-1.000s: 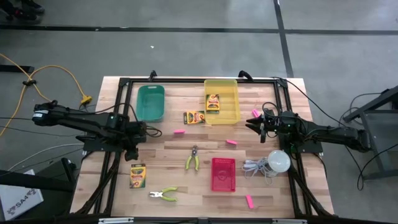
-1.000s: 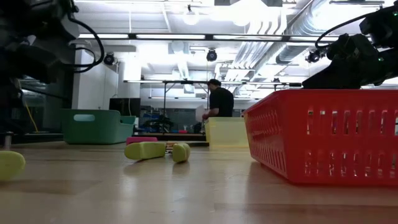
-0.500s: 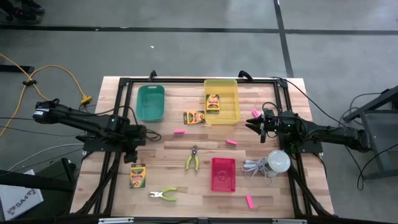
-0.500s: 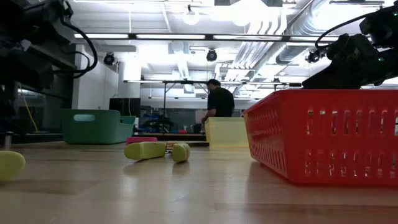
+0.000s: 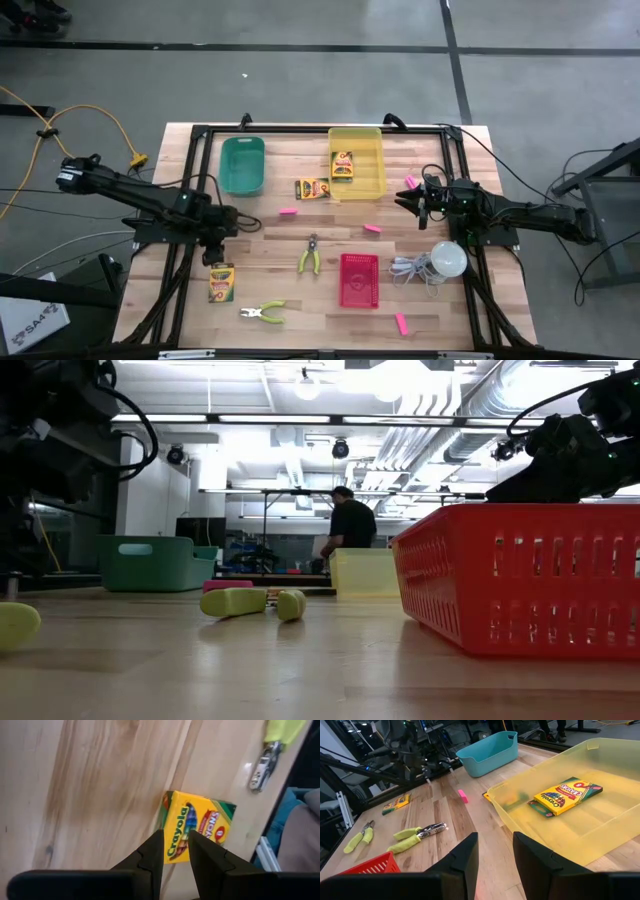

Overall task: Pick & Place School Supplies
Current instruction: Put the crayon box into the yellow bin

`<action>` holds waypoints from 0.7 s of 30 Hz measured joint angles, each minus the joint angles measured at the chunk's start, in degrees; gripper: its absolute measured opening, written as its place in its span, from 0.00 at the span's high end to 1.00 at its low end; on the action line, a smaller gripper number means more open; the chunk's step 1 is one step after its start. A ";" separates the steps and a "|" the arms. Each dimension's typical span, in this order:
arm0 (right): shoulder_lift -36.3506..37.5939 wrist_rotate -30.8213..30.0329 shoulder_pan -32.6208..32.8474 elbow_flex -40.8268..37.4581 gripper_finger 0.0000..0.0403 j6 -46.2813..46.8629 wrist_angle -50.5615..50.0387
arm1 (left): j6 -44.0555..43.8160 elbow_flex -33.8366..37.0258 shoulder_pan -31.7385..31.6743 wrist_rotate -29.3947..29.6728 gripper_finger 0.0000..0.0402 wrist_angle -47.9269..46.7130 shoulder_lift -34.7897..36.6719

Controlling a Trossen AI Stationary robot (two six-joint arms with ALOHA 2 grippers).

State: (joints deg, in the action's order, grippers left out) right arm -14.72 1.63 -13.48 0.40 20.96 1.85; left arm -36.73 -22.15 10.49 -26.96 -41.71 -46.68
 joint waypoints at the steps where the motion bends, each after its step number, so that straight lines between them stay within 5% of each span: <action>1: -0.01 0.01 -0.01 0.00 0.73 0.02 0.00 | 0.48 0.00 0.19 0.05 0.79 0.56 -0.75; 21: -0.01 0.00 0.00 0.00 0.73 0.02 0.00 | 6.35 0.06 1.72 0.22 0.79 7.89 -12.88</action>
State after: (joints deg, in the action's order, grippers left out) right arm -14.73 1.63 -13.48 0.40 20.97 1.85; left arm -30.38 -22.09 12.21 -26.74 -33.82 -59.55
